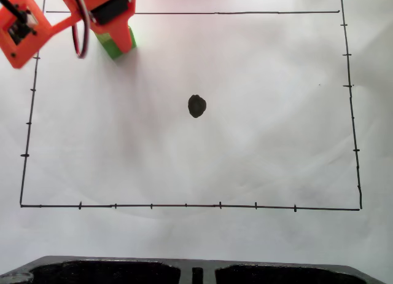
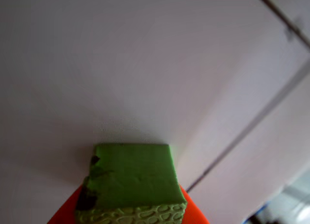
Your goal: Grasp the colored block, Place it on the black dot, and then return the arm to the default position.
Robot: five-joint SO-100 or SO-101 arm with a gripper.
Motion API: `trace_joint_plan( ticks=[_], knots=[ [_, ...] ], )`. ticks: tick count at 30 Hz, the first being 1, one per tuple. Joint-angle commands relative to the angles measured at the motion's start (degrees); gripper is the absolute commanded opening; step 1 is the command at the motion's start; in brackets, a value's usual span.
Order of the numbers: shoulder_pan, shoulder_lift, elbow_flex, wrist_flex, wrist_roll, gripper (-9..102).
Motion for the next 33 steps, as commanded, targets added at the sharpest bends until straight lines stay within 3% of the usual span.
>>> trace_joint_plan(
  ticks=[1, 8, 21, 33],
  knots=[
    [-1.23, 2.64, -5.45, 2.81, 6.33, 9],
    [-8.7, -2.11, -19.69, 13.54, 22.94, 4],
    [-26.81, -17.49, -32.87, 15.56, 45.88, 5],
    [-37.88, -24.79, -36.47, 14.41, 53.26, 5]
  ],
)
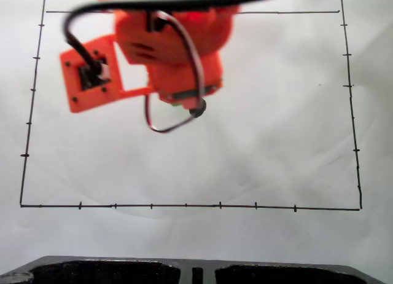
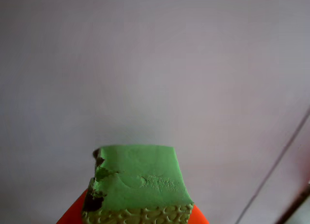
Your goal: Grasp the colored block, Place it on the black dot, and then return the arm to the default position.
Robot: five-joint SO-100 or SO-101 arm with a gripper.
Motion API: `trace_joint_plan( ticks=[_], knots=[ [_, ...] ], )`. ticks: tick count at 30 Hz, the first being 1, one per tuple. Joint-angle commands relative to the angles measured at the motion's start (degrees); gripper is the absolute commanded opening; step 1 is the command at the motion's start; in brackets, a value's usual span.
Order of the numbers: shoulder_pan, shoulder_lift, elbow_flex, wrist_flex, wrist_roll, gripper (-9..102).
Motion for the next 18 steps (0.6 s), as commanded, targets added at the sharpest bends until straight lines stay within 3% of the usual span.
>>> trace_joint_plan(
  ticks=[1, 18],
  knots=[
    [-1.41, -0.97, -3.16, -0.79, 0.18, 5],
    [-2.37, -8.79, -4.39, -6.24, -2.02, 6]
  ],
)
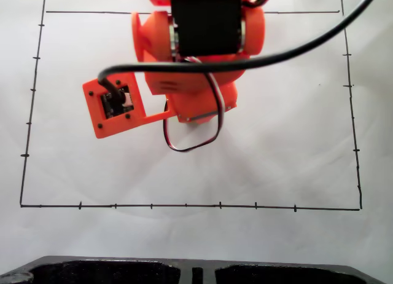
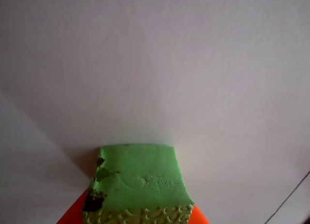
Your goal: Grasp the colored block, Place it on the black dot, and then return the arm to the default position.
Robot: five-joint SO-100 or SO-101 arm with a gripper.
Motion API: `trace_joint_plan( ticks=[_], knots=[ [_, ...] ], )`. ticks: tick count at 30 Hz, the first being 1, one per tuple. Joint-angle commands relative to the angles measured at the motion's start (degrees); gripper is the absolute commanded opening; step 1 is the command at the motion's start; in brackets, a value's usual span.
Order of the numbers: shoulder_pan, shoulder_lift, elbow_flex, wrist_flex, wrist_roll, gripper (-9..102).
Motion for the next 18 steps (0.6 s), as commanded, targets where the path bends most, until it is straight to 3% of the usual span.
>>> trace_joint_plan(
  ticks=[1, 5, 11, 18],
  knots=[
    [-0.26, 0.0, -1.49, -0.18, -0.7, 6],
    [-0.26, 1.67, -1.23, 1.85, 0.0, 8],
    [0.79, 10.37, 1.41, 4.83, -0.62, 32],
    [2.81, 18.72, 3.25, 9.14, -1.76, 39]
  ],
)
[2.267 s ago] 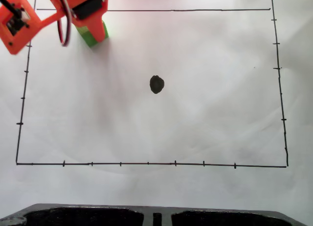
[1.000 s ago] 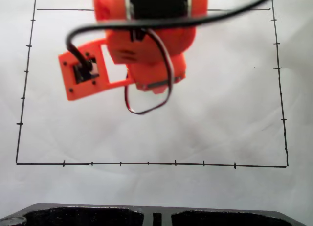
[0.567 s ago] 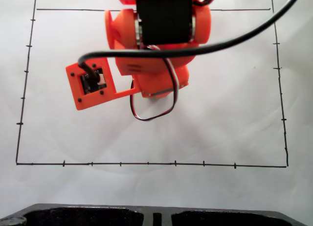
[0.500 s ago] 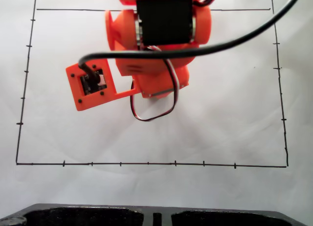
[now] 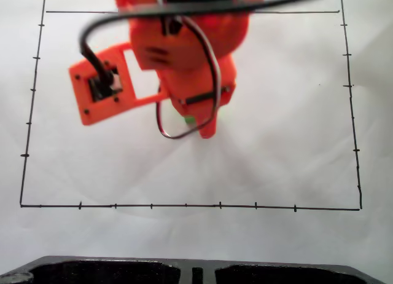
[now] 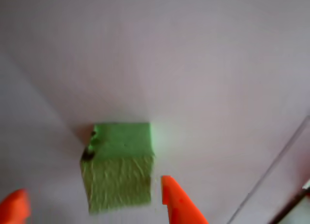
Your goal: Grasp the colored block, Place it on the black dot, and then return the arm to the default position.
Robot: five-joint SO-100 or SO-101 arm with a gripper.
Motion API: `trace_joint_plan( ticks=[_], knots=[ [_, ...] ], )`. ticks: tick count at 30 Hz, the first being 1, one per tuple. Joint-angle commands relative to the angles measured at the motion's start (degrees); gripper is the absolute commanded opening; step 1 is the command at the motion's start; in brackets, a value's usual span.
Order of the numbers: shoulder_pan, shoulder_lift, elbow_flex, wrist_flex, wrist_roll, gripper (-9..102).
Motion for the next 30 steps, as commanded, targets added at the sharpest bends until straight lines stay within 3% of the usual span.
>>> trace_joint_plan(
  ticks=[1, 12, 20, 24, 30],
  knots=[
    [1.05, 5.62, 0.35, 1.67, -1.05, 41],
    [1.14, 26.37, 5.27, 11.51, -5.19, 37],
    [4.92, 41.75, 15.03, 10.63, -12.92, 19],
    [6.33, 49.92, 22.06, 7.82, -10.72, 0],
    [7.38, 65.21, 34.72, 2.11, -10.72, 0]
  ],
)
